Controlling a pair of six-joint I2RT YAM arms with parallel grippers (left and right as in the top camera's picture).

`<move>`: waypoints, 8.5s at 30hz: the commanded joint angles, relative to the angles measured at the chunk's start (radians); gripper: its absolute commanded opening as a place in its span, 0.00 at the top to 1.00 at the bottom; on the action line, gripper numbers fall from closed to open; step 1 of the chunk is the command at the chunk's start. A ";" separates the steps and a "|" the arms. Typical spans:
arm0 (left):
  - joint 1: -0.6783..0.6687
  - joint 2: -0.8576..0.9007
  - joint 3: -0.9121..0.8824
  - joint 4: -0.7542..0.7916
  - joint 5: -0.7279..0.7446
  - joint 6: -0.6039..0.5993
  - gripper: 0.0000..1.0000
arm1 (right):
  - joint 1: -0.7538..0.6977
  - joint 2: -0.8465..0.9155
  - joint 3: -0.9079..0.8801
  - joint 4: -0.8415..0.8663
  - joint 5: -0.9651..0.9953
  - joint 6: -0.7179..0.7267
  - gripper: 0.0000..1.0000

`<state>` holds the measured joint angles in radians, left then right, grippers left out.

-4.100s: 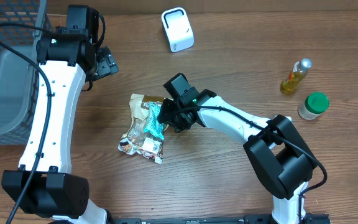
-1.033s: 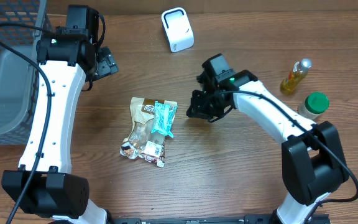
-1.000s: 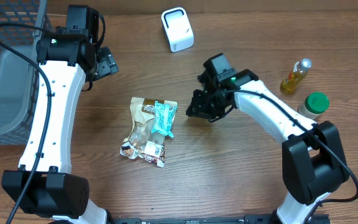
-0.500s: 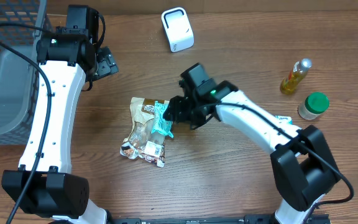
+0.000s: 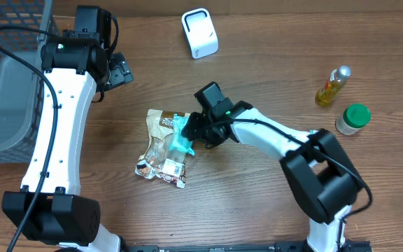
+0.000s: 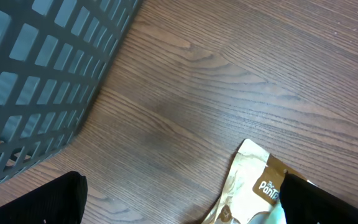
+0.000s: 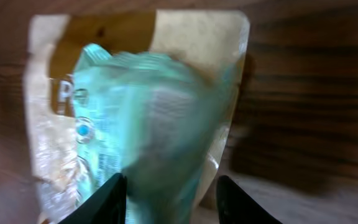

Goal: Scan the item barcode

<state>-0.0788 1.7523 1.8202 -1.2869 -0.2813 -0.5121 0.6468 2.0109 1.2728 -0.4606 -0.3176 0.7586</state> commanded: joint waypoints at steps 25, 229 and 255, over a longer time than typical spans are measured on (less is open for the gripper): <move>-0.013 -0.013 0.019 0.002 -0.014 0.019 0.00 | -0.145 -0.119 0.031 -0.084 -0.090 -0.245 0.96; -0.013 -0.013 0.019 0.002 -0.013 0.019 0.00 | -0.266 0.072 0.112 -0.420 -0.050 -0.571 0.95; -0.013 -0.013 0.019 0.002 -0.014 0.019 0.00 | -0.264 0.050 0.474 -0.942 0.154 -0.573 0.56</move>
<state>-0.0788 1.7523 1.8202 -1.2869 -0.2813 -0.5121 0.3645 2.0747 1.7424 -1.3880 -0.1913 0.1825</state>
